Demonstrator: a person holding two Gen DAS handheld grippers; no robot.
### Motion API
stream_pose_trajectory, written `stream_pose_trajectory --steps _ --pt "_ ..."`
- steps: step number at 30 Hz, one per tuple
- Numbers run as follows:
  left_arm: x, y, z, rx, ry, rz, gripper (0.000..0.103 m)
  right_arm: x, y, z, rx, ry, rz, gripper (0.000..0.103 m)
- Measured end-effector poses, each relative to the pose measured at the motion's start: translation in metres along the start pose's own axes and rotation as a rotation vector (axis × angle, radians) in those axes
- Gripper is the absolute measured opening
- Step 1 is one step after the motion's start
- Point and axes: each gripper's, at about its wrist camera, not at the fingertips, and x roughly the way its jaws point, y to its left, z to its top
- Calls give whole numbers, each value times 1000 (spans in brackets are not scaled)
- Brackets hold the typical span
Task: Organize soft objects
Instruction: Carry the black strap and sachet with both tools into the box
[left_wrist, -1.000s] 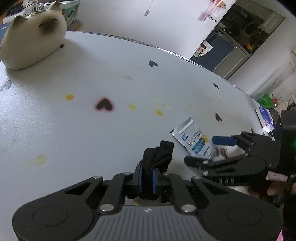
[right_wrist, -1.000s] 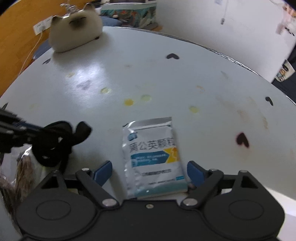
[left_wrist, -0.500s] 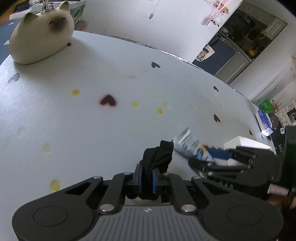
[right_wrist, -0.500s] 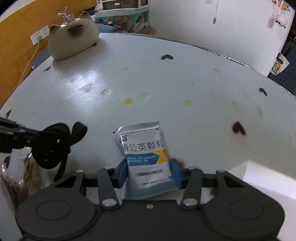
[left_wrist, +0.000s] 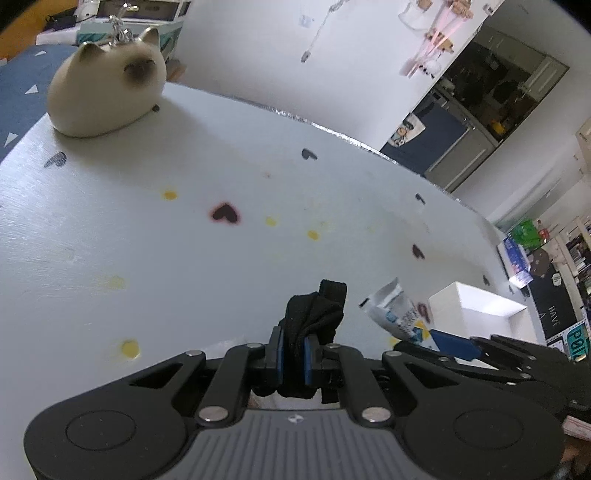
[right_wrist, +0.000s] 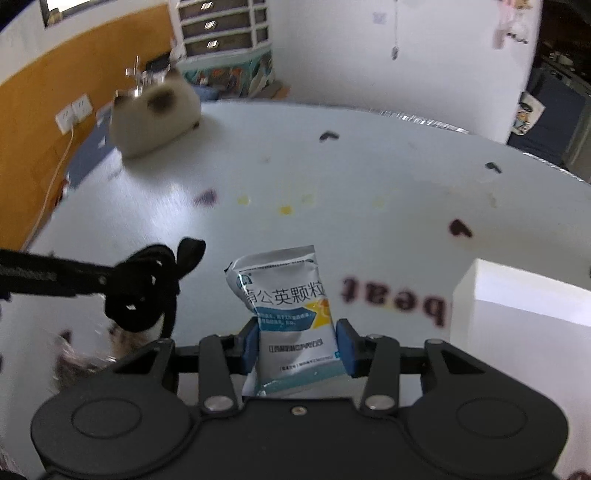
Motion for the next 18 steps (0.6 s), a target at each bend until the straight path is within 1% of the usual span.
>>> stream_pose_trajectory --steps 6,9,13,18 --pt "-23 -3 -6 -3 -46 -36 10 -38 7 -6 65 -72 -16 45" --pt "-34 -10 -9 4 -65 -72 10 -57 9 -12 91 -107 -27 45" --pt "-46 -26 -13 32 -90 -109 10 -84 10 -23 123 -160 -51 45" --pt "-53 -51 -17 68 -113 -133 10 -112 1 -34 157 -219 -83 45"
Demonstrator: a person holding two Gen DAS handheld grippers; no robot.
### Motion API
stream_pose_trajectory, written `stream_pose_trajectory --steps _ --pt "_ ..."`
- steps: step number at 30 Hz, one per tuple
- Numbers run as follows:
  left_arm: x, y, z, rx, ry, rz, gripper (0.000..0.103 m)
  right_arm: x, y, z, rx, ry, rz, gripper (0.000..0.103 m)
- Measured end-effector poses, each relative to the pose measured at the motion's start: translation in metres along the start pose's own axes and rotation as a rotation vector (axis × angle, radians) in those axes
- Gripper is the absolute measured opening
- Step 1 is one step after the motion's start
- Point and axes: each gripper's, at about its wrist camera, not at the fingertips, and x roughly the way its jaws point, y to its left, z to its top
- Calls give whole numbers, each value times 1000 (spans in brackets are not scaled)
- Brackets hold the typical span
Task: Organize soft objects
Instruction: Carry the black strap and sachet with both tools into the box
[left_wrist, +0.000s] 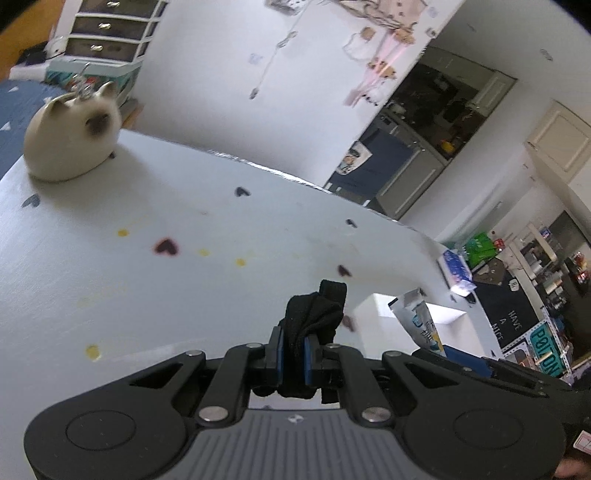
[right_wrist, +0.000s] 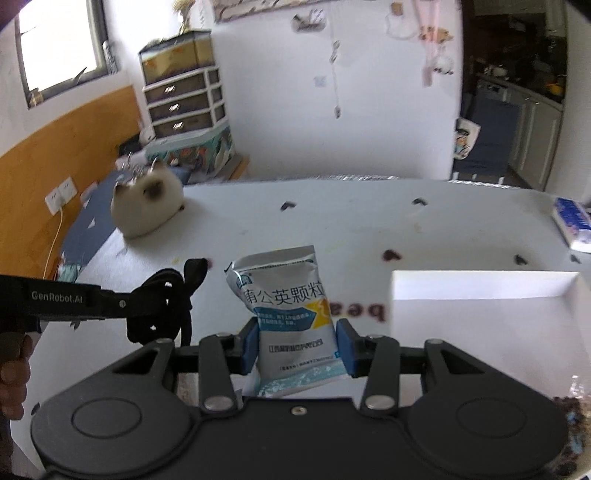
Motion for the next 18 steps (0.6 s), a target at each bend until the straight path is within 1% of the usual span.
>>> stream_pose_trajectory --steps 6,11,18 --pt "8 -37 -4 27 -9 -22 10 -24 -30 2 41 -40 -30 45" --pt "26 -69 -9 27 -5 -30 10 -35 -60 3 63 -48 -45 45" --pt "56 -117 -17 25 -3 -33 10 -48 -118 6 88 -47 -65 45"
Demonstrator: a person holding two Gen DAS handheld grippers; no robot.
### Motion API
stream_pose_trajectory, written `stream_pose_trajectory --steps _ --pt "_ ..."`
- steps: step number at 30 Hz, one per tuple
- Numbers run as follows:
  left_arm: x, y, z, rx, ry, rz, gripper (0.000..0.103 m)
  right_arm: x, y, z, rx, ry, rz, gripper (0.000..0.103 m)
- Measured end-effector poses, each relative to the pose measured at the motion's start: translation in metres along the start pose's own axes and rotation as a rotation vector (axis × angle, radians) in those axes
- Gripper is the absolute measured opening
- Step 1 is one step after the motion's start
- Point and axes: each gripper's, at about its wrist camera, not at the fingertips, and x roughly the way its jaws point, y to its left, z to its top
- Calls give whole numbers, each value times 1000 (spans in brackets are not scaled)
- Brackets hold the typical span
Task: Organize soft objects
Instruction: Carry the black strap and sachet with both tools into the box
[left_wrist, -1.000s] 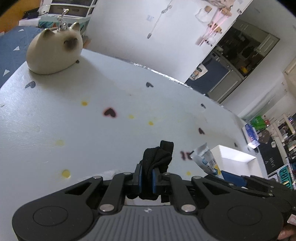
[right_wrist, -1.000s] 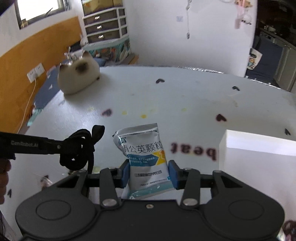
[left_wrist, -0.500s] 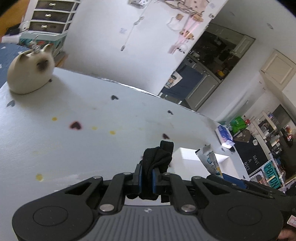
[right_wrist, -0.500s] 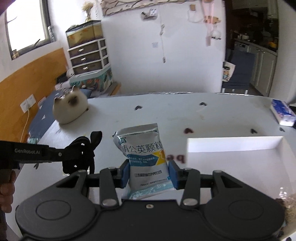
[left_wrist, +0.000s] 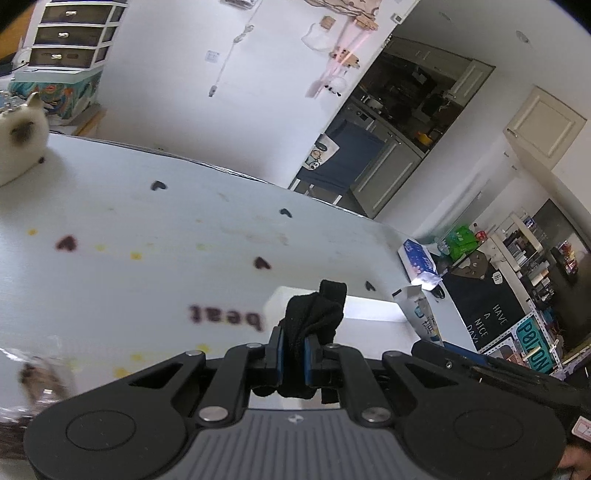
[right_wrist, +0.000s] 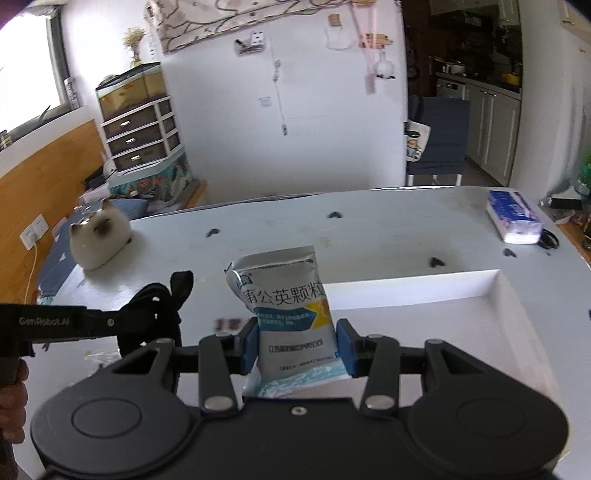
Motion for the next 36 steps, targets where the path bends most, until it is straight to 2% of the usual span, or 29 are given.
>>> stream_pose_trajectory --steps 9,17,27,36 --pt "44 -45 -6 -19 4 15 10 9 -80 14 29 19 -38 45" --pt "89 -76 -6 -49 44 2 10 30 -140 23 80 66 -84 45" --pt "148 -98 -8 -106 168 -40 10 73 -198 20 199 180 -129 45" --pt "194 -104 -24 -184 316 -51 10 114 -220 15 235 268 -130 46"
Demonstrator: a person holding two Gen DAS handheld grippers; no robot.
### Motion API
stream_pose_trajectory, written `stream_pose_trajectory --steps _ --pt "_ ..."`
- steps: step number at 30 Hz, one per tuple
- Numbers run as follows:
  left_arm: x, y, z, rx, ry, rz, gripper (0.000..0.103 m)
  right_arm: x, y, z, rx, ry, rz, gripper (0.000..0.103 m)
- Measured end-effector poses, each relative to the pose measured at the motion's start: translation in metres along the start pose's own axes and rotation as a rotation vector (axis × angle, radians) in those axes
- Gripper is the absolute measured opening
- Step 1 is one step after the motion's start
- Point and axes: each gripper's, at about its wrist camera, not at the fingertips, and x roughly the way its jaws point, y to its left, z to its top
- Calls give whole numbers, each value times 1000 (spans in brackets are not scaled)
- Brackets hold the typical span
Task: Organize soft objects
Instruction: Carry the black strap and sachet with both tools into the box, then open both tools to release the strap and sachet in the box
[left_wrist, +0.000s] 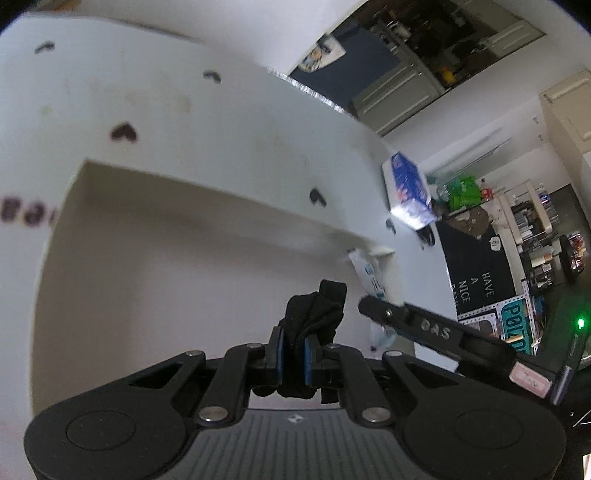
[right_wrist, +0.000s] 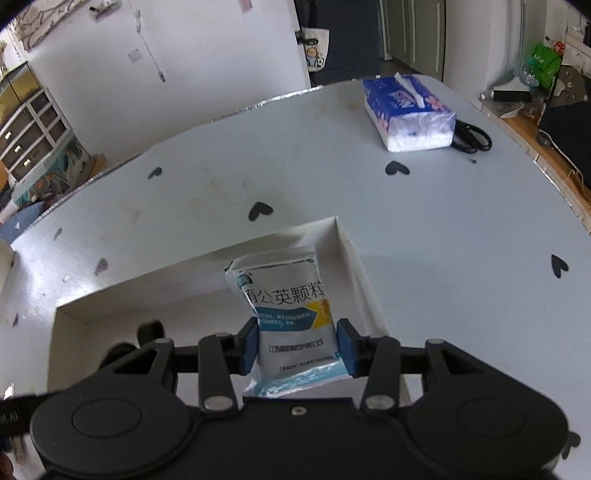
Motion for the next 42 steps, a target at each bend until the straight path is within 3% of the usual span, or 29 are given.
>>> stream_pose_trajectory --steps 7,12,20,22,26,33,37,42 --pt "26 2 5 -65 31 5 10 27 -2 5 -26 35 -58 50" --pt "39 2 17 -74 28 19 10 24 -2 5 -43 65 -29 61" --pt "58 -4 34 -38 37 35 11 1 -12 9 -1 38 29 64" --pt "60 -6 35 -23 42 48 11 -2 -14 9 3 34 30 62" --pt "61 -7 36 -12 42 69 11 -7 -12 7 -35 62 39 50" --pt "61 -3 39 -15 37 78 11 9 -3 -12 -105 258 -4 36" --pt "63 -3 40 -12 41 82 11 22 -3 -18 -104 258 -27 34" --pt "66 -7 43 -2 36 89 12 26 0 -12 -97 190 -24 33"
